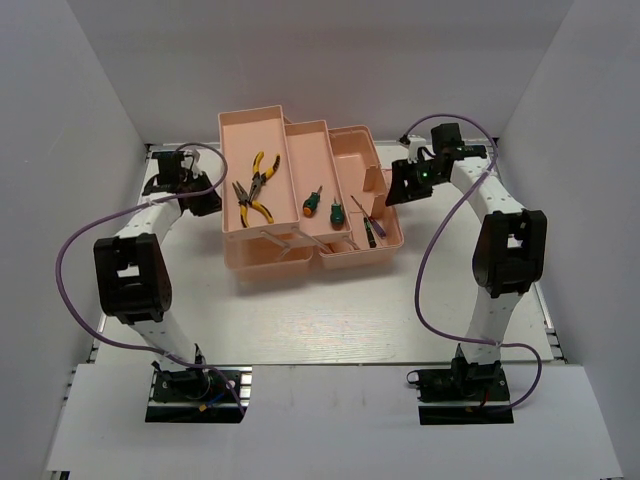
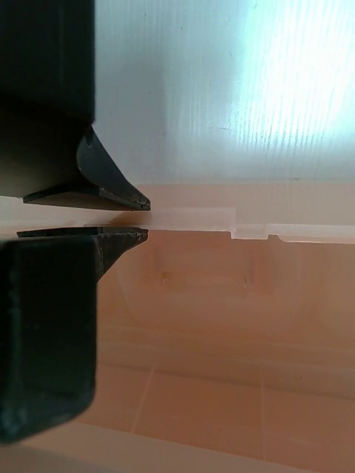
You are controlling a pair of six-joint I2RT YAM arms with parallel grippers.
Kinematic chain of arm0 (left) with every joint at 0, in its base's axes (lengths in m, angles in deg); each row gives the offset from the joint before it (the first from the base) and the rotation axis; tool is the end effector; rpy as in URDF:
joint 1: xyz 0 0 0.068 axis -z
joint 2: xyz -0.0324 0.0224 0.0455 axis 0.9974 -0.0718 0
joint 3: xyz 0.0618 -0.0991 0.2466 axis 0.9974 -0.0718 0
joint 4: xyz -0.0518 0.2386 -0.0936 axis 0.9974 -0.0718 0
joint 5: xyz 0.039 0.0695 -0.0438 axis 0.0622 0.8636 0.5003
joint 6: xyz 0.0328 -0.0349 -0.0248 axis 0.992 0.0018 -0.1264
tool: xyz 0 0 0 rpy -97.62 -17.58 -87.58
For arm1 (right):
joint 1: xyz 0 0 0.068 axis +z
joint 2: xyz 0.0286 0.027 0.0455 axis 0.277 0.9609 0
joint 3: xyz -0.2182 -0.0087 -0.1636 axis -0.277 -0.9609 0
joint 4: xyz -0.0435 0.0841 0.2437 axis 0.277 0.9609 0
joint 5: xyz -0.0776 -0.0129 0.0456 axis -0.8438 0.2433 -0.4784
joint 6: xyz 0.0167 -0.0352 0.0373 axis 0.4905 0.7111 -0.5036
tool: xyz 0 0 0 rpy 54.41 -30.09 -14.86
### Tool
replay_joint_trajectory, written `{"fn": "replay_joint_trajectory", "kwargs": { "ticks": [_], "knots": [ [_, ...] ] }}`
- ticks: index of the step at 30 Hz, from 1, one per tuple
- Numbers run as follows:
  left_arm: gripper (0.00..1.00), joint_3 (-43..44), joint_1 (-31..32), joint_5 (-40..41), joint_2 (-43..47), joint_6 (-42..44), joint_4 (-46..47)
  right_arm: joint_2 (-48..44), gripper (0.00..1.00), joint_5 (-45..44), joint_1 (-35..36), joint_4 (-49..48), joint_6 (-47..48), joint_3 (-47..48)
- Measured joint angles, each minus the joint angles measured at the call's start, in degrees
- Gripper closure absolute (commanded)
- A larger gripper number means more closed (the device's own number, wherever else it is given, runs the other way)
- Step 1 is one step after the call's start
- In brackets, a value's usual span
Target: Sort the tools into containers
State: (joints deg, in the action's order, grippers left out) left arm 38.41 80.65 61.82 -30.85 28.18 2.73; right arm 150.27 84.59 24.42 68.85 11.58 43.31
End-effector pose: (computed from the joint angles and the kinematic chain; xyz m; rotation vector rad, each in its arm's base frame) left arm 0.3791 0.0227 0.2297 -0.3763 2.4110 -0.5349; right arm 0.4207 0.0794 0.2612 -0.5826 2.4312 0.6492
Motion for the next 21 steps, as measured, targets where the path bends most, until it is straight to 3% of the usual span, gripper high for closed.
{"fn": "replay_joint_trajectory", "kwargs": {
  "ticks": [10, 21],
  "knots": [
    [1.00, 5.73, 4.59, 9.68, 0.00, 1.55, -5.31, 0.00, 0.37, -4.39, 1.57, -2.78, -4.87, 0.00],
    [1.00, 12.41, 7.58, 14.40, 0.02, 2.27, -8.13, 0.04, 0.42, -13.00, 2.67, -3.98, -6.27, -0.13]
  ]
}}
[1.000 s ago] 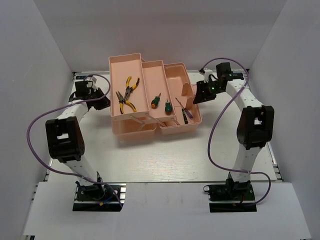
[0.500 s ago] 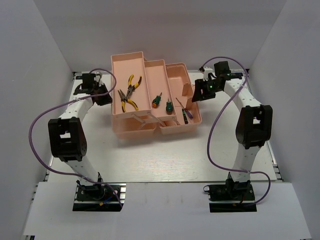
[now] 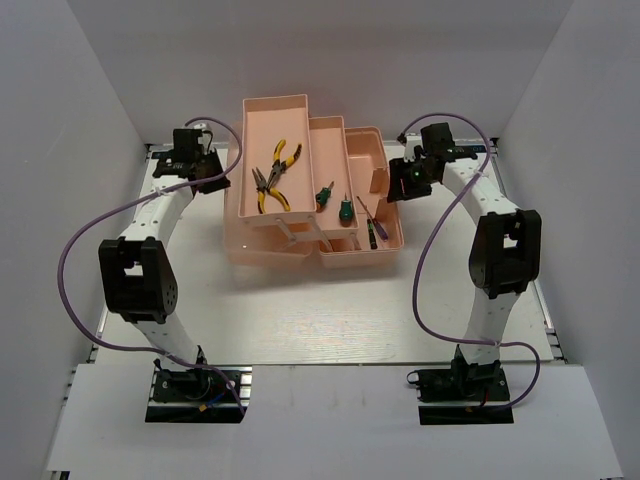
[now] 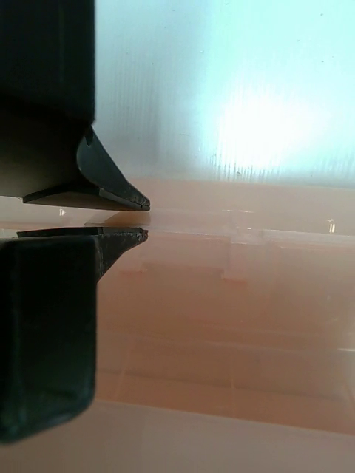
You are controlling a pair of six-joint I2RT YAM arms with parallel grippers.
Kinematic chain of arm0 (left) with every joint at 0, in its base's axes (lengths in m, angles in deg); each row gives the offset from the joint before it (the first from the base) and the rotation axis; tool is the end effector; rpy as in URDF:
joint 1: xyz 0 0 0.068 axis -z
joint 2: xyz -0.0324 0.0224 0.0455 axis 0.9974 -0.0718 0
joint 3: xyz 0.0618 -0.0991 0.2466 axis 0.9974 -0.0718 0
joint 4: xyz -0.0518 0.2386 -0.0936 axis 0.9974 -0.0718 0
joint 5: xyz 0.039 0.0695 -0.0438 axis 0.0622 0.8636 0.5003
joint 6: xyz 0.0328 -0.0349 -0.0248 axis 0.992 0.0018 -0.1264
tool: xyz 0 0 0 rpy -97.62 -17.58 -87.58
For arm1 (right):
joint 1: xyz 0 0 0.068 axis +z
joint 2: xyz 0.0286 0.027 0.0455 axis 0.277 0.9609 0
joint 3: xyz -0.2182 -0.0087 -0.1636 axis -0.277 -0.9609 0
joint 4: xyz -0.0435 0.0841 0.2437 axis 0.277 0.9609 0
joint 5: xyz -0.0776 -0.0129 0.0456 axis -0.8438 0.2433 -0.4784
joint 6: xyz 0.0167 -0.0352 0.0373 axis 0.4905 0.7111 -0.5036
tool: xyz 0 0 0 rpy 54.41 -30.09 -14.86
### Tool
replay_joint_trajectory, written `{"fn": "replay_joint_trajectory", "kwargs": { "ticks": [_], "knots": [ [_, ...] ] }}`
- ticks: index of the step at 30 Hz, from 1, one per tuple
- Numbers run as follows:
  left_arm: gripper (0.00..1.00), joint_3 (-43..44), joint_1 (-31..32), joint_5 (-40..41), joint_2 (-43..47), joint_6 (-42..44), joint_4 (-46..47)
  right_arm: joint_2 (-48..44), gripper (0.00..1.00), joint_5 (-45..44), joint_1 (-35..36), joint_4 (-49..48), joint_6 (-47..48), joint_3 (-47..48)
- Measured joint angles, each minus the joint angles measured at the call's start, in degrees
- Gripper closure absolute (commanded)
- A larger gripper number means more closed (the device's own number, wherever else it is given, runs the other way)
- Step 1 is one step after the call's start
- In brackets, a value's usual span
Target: Sort the tools into containers
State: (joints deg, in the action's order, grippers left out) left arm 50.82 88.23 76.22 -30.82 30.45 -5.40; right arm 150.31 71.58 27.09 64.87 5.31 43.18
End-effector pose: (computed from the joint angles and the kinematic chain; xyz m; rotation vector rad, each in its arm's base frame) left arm 0.3939 -0.0194 0.2879 -0.2691 2.3606 -0.2786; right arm 0.4256 0.0931 0.2619 -0.4331 2.4580 0.4165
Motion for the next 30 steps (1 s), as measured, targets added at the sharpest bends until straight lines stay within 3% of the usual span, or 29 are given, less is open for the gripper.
{"fn": "replay_joint_trajectory", "kwargs": {
  "ticks": [7, 15, 30],
  "knots": [
    [1.00, 1.99, 0.68, 0.55, 0.02, 0.20, -0.48, 0.02, 0.59, -0.63, 0.00, 1.11, -0.02, -1.53],
    [1.00, 5.25, 1.88, 1.86, 0.02, 0.46, -2.73, 0.68, 0.98, 3.41, -0.02, 3.37, -2.08, -2.56],
    [1.00, 14.16, 7.61, 4.13, 0.07, -0.72, -1.33, 1.49, 1.00, 1.88, 0.85, 5.64, -2.58, -0.57]
  ]
}}
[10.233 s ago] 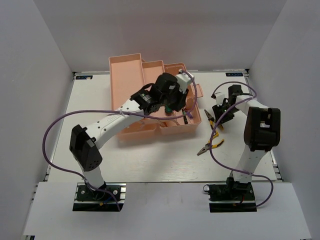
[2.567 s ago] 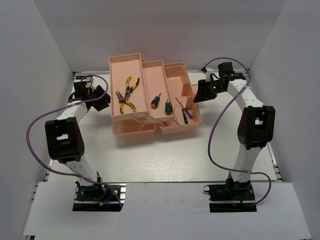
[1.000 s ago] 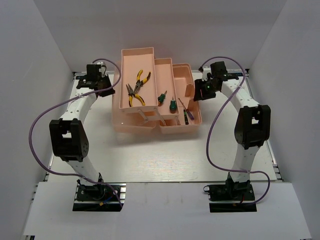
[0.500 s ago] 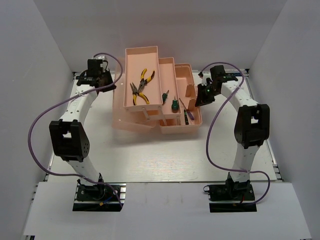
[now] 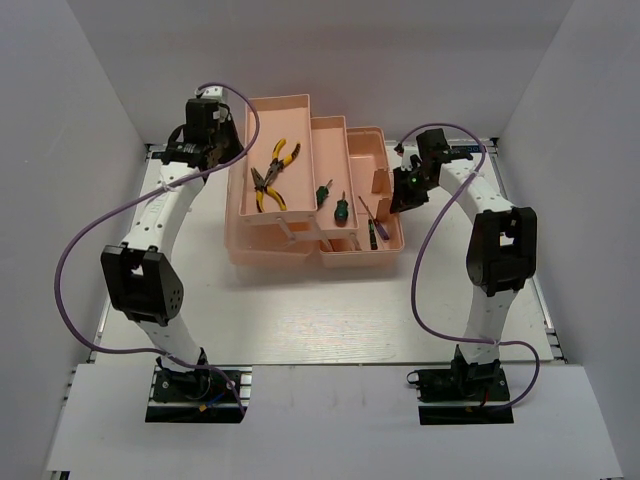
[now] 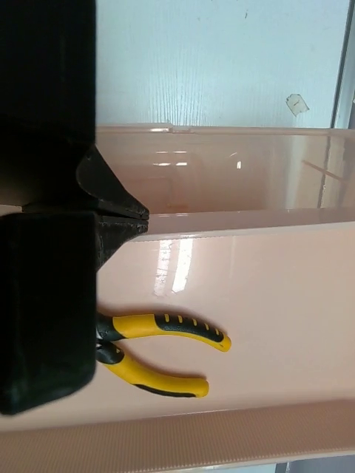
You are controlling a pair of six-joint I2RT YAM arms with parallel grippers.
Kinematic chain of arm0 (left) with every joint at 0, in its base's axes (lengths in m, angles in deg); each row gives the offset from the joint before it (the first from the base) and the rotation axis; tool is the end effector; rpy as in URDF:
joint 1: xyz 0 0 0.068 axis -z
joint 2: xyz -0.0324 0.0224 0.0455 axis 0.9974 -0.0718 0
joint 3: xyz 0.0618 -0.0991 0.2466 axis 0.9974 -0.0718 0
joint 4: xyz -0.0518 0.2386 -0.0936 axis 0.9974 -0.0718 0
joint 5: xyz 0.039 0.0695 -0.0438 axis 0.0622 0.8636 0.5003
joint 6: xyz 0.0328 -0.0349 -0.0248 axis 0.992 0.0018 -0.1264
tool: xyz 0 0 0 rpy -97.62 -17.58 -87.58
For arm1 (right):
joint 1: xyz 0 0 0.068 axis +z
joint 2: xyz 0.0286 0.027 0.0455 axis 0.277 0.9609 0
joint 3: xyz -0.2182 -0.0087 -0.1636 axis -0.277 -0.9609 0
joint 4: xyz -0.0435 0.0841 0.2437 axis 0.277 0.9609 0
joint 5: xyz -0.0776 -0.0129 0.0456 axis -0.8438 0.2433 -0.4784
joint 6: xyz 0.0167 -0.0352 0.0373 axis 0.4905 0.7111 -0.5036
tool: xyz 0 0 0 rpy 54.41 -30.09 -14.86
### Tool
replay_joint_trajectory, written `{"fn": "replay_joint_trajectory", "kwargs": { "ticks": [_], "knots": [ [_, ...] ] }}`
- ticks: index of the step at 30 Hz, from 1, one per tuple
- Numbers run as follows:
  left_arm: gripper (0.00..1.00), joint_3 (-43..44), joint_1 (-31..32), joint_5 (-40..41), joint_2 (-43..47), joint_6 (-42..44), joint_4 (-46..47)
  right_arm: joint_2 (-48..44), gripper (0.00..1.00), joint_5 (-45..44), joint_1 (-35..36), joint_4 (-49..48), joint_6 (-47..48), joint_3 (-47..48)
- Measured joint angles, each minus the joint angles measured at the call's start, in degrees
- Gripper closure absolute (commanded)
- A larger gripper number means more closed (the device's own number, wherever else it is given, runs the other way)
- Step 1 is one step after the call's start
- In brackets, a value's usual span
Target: Sort the tools into containers
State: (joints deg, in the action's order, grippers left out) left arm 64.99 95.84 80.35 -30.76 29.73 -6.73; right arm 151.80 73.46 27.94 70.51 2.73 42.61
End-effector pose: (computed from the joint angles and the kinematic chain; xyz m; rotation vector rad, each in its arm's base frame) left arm 0.3976 -0.0705 0.3692 -0.1434 2.1488 -0.3113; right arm 0.4175 0.0991 0.2426 -0.4011 2.6011 0.4899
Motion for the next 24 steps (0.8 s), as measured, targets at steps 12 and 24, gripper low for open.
{"fn": "replay_joint_trajectory", "kwargs": {
  "ticks": [12, 24],
  "knots": [
    [1.00, -0.42, 0.48, 6.49, 1.09, -2.86, -1.07, 0.00, 1.00, -1.22, 0.44, 0.28, -0.35, 0.26],
    [0.84, -20.52, -11.41, 3.17, 14.08, -13.16, 3.15, 0.17, 1.00, -0.76, 1.29, 0.13, -0.42, 0.26]
  ]
}}
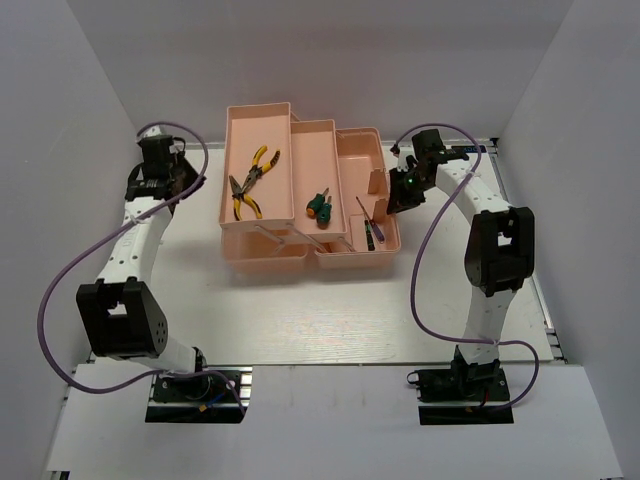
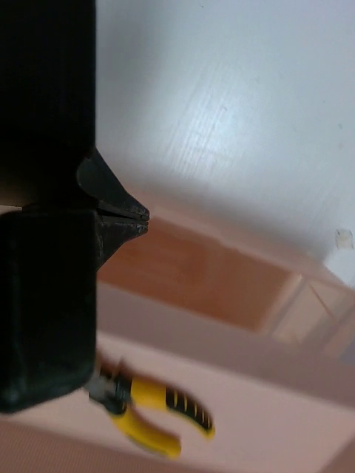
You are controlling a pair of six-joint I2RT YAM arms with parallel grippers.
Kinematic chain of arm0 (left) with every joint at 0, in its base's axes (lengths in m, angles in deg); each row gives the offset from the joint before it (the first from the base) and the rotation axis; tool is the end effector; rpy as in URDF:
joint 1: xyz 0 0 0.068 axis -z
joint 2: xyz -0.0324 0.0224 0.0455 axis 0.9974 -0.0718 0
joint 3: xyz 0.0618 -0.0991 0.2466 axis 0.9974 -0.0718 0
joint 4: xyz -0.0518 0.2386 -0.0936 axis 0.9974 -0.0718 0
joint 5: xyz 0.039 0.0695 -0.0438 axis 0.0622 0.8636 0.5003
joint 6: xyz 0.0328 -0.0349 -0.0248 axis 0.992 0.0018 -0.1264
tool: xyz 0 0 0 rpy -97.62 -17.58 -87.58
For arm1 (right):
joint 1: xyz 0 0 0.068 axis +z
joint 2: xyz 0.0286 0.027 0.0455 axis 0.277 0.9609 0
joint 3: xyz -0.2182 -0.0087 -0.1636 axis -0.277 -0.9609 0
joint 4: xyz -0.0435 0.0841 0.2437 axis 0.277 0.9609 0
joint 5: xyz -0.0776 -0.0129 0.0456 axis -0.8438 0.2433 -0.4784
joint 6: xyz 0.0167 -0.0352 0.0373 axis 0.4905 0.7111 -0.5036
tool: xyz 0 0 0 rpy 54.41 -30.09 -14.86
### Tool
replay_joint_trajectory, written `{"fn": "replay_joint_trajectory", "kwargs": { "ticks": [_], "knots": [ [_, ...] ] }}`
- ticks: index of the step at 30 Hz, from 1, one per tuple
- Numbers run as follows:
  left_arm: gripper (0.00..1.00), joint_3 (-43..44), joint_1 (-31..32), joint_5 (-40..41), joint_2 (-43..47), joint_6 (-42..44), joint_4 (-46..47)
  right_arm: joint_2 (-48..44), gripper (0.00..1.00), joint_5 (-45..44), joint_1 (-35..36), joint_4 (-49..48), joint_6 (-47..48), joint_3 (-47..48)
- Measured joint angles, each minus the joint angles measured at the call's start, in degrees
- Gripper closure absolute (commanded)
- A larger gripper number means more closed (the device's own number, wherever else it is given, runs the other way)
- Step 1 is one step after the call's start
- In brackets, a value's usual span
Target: Sort the tools into containers
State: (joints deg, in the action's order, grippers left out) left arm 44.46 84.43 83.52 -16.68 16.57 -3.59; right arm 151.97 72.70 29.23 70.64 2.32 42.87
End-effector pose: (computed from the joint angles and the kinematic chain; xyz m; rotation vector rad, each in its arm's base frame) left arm 0.3400 0.0099 0.3391 -0.6429 2.1111 -0.2566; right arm 0.4160 0.1082 0.2425 -0.4173 2.6043 0.4824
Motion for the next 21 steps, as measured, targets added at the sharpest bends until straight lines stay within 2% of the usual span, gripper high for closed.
{"fn": "replay_joint_trajectory", "kwargs": {
  "ticks": [5, 13, 21],
  "knots": [
    [0.79, -5.53, -3.50, -2.05, 0.11, -1.22, 0.24, 0.00, 1.00, -0.02, 0.00, 0.00, 0.07, 0.00],
    [0.61, -12.35, -4.66, -11.21, -1.05, -0.42, 5.86, 0.00, 1.00, -0.02, 0.00, 0.00, 0.17, -0.02],
    [0.59, -11.45, -2.89, -19.34, -10.36, 3.52, 7.65, 0.00, 1.00, 0.02, 0.00, 0.00, 0.35, -0.02]
  ]
}}
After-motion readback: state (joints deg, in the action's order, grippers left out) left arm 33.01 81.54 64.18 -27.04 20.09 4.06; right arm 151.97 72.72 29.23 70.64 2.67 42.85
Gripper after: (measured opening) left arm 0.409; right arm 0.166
